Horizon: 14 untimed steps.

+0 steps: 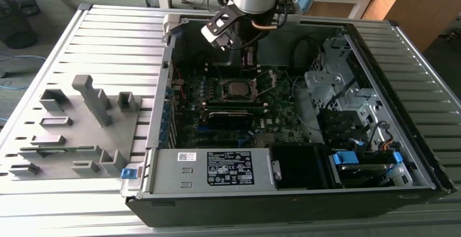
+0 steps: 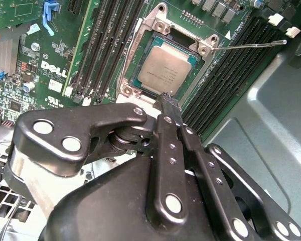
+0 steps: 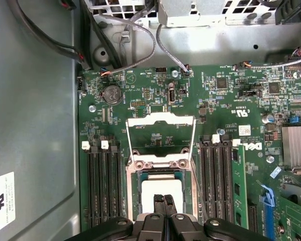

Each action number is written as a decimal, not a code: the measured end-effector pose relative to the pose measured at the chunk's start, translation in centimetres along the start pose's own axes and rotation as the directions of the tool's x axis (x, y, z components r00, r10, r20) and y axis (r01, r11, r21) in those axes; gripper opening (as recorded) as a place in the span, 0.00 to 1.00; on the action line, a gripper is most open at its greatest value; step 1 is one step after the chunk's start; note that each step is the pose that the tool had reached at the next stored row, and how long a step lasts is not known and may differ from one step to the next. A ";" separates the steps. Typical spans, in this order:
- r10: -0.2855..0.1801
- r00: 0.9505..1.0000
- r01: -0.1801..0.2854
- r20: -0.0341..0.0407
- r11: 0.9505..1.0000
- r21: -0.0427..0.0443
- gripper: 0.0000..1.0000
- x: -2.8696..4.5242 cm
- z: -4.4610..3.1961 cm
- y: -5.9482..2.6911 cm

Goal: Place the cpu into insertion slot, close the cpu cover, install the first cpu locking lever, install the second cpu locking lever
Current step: 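Close the cpu cover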

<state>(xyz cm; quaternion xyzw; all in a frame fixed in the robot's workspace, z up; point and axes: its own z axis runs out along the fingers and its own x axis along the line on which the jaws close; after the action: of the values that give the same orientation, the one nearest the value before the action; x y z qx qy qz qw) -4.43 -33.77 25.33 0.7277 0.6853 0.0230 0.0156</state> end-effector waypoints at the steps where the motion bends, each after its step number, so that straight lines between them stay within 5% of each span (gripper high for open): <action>1: 0.000 1.000 0.000 0.000 1.000 0.000 0.11 0.00 -0.12 0.01; 14: 0.000 1.000 0.000 0.000 1.000 0.000 0.11 0.01 -0.46 0.07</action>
<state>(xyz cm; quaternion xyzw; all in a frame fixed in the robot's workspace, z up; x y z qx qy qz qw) -4.38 -33.76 25.80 0.7277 0.6853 0.0231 0.0156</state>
